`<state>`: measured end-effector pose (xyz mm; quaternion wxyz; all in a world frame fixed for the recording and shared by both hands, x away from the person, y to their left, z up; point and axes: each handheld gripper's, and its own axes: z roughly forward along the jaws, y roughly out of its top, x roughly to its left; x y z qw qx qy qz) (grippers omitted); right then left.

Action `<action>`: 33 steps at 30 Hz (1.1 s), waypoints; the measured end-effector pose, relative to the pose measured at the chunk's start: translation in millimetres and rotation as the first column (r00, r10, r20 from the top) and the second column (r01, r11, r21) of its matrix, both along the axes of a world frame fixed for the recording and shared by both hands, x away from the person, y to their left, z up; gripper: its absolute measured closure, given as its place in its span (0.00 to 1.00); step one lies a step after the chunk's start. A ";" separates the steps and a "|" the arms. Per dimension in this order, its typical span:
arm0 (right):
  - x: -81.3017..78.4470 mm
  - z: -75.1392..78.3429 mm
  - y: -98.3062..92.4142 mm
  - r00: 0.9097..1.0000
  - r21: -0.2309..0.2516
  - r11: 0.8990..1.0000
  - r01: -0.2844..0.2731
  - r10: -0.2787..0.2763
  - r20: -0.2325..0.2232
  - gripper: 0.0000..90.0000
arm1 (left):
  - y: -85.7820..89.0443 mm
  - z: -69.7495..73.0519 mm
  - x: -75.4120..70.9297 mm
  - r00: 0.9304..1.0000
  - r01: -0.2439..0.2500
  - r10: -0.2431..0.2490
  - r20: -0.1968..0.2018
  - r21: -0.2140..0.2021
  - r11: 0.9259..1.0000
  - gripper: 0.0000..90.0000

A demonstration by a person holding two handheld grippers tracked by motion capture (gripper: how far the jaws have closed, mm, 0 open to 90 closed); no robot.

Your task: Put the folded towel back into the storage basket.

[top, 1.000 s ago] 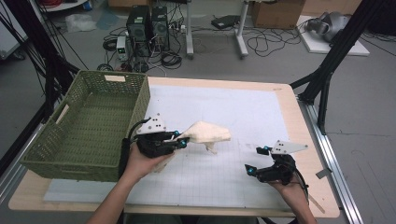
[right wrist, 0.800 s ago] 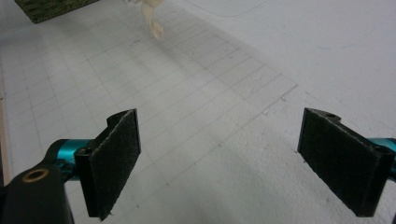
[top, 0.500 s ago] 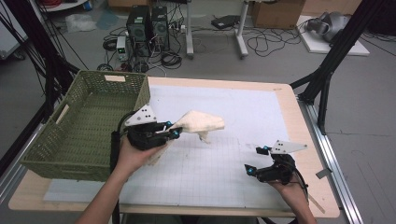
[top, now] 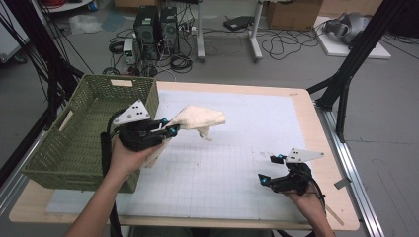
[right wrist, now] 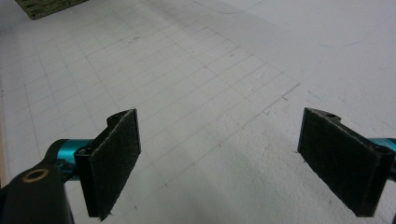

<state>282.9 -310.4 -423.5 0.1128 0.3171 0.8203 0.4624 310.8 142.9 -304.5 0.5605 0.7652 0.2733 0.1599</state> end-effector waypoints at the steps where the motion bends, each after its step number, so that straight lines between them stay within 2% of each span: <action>1: 0.1 -0.1 0.1 1.000 -0.002 1.000 -0.001 0.001 0.001 0.14 | 0.6 0.2 -0.1 1.000 -0.002 0.002 -0.002 -0.001 1.000 0.87; 11: 0.4 -0.2 0.4 1.000 -0.004 1.000 0.000 0.000 -0.002 0.14 | 9.5 2.7 1.9 1.000 -0.025 0.025 0.002 0.000 1.000 0.87; 20: 0.7 -0.4 0.3 1.000 -0.003 1.000 -0.002 0.002 0.000 0.14 | 21.3 14.8 2.5 0.998 -0.055 0.055 0.022 -0.006 0.998 0.86; 27: 1.1 -0.7 0.7 1.000 -0.004 1.000 -0.001 0.001 -0.002 0.14 | 39.6 26.3 1.8 0.993 -0.108 0.109 0.043 -0.025 0.994 0.86; 33: 1.1 -0.9 1.1 1.000 -0.006 1.000 -0.001 0.001 -0.005 0.14 | 59.6 29.1 0.7 0.985 -0.167 0.168 0.045 -0.038 0.985 0.86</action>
